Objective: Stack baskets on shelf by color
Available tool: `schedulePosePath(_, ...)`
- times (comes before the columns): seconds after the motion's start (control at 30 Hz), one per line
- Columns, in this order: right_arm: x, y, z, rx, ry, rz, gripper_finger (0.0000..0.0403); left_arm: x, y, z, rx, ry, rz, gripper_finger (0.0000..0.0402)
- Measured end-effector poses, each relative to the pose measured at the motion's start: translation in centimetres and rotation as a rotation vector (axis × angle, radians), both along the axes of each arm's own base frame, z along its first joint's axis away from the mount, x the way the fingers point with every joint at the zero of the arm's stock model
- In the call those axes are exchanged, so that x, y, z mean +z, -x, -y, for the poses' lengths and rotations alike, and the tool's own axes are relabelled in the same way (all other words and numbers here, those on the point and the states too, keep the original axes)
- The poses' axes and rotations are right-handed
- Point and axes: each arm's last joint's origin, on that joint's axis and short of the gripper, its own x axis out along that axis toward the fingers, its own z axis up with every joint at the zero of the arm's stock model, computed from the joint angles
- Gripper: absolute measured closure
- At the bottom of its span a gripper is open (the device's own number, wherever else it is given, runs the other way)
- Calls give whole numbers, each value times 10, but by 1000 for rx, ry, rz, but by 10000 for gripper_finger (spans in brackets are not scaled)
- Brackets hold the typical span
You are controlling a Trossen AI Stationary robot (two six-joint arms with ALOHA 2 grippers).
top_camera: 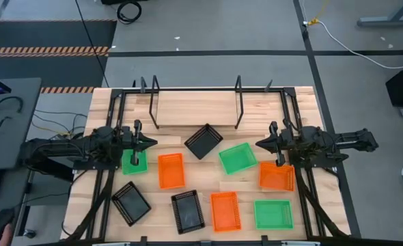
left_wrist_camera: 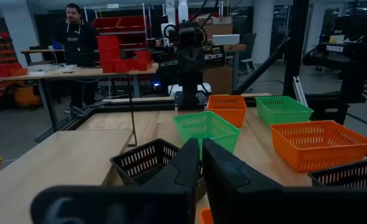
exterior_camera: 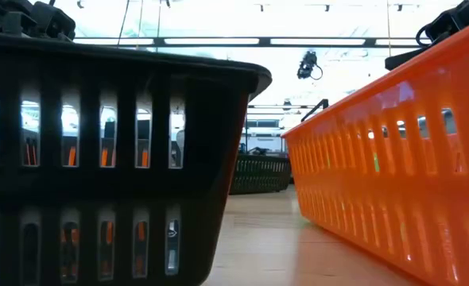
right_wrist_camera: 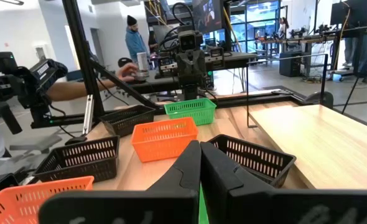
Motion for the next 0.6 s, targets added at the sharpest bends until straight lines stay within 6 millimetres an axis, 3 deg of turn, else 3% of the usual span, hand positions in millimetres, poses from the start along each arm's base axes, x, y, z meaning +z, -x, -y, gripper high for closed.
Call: schedulePosePath(0.6, 7, 1, 0, -7, 88, 74, 393, 0, 0, 0, 0, 0, 0, 371)
